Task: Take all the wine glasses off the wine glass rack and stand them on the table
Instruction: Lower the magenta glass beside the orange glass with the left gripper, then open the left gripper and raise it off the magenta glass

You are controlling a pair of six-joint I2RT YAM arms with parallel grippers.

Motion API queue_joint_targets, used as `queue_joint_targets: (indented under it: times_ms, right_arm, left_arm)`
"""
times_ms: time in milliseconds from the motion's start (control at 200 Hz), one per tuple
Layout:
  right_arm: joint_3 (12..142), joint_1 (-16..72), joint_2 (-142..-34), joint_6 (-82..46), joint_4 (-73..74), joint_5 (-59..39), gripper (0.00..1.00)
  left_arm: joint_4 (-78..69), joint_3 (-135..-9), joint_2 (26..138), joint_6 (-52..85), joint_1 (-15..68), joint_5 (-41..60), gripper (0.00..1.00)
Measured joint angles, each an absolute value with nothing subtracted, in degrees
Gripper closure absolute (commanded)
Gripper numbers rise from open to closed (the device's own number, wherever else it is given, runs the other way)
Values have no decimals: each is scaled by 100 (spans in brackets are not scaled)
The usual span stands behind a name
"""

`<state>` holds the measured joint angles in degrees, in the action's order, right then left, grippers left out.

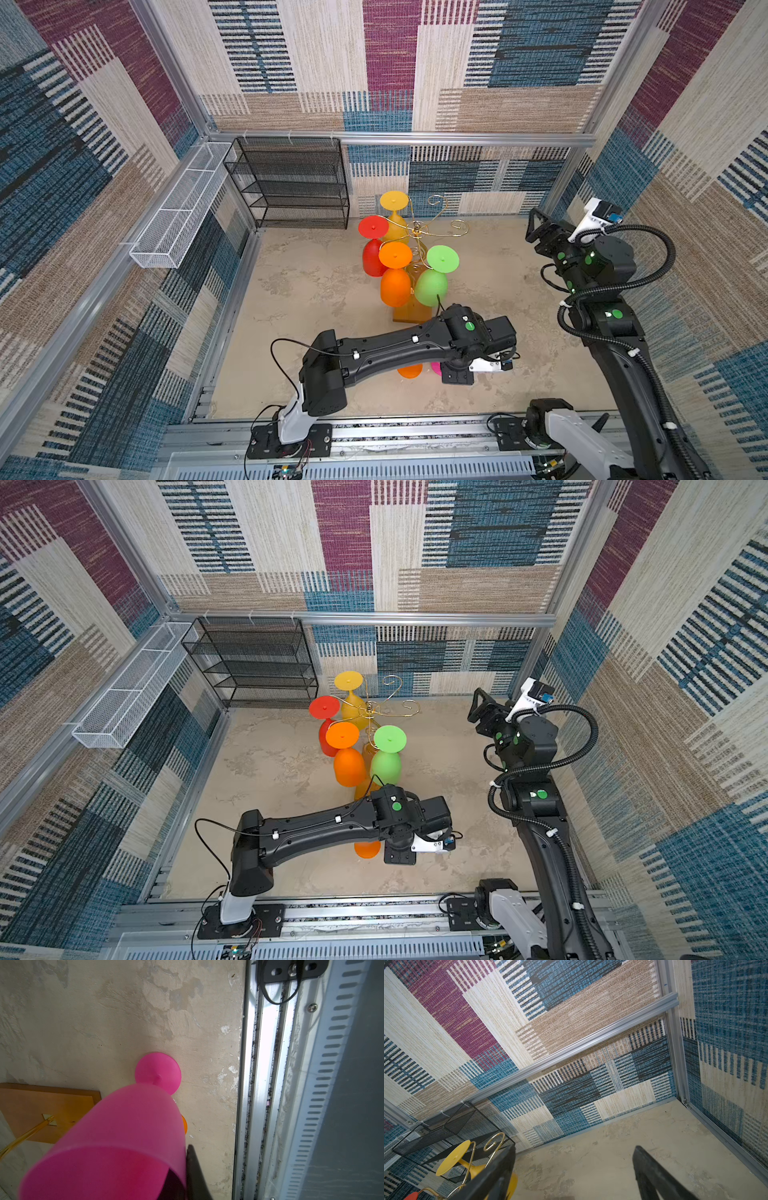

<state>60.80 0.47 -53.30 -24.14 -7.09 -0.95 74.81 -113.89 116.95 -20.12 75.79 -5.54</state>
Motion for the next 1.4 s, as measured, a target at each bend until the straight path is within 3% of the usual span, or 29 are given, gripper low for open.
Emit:
queue_joint_targets:
  times_ms: [90,280,396,691,856,1152,1402]
  right_arm:
    - [6073,40,-5321,-2414,-711,-108,11]
    - [6064,36,-5312,-2414,-709,-113,11]
    - [6036,30,-5310,-2416,-703,-152,11]
    - [5931,30,-5297,-2484,-698,-528,13]
    - [5621,30,-5179,-2703,-679,-1306,17]
    - [5052,30,-4941,-3603,-294,-3345,24]
    - [4866,30,-5304,-4359,456,-4718,30]
  left_arm:
    - [7505,-11397,11699,-2012,7572,-534,86]
    - [7583,-11465,11732,-2010,7548,-491,56]
    - [7605,-11603,11730,-2010,7540,-545,48]
    - [7601,-12265,11161,-2010,7544,-757,44]
    - [7395,-12119,10344,-2010,7550,-749,44]
    - [5590,-9797,7380,-1981,7559,-1079,41]
    - [3439,-8141,5754,-1966,7546,-2899,38]
